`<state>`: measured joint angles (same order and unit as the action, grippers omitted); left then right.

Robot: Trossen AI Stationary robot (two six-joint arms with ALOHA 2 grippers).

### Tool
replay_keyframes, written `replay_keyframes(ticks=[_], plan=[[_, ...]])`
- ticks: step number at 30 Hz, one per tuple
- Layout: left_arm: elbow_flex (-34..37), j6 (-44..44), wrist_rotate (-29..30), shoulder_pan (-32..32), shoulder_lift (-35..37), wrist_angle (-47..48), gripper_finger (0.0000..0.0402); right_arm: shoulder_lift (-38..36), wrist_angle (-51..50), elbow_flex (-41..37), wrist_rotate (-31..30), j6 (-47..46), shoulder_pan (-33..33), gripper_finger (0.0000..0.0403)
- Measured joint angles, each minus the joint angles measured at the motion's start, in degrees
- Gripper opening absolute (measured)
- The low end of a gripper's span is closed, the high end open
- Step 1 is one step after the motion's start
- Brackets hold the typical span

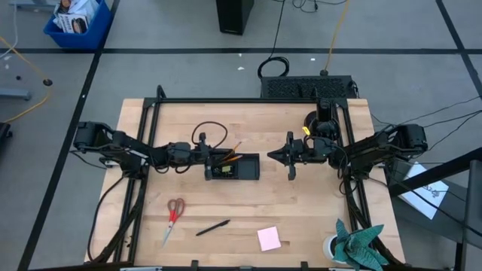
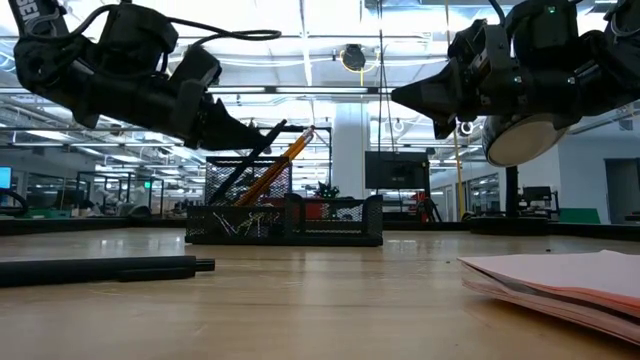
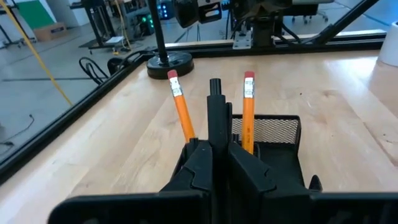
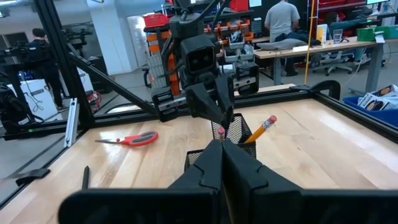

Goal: Pick and place office supplies into organizer
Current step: Put the left black pen into the black desk organizer

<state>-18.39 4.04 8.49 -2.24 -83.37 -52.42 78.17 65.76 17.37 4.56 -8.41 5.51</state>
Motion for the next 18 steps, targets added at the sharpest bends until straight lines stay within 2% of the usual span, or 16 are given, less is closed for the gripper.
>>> replay_keyframes(ticks=[5,11,18], plan=[[0.00,-1.19,-0.02,0.00,-0.13,0.06,0.0030,0.00,0.00,-0.02,0.00,-0.38,-0.01,0.0000],[-0.63,-1.34,-0.74,0.00,-4.14,-3.62,0.0030,0.00,0.01,-0.02,0.00,-0.37,0.01,0.0000],[-0.61,-1.62,-1.01,0.02,-13.11,-16.06,0.0030,0.00,0.47,0.00,0.04,-0.38,-0.01,0.0000]])
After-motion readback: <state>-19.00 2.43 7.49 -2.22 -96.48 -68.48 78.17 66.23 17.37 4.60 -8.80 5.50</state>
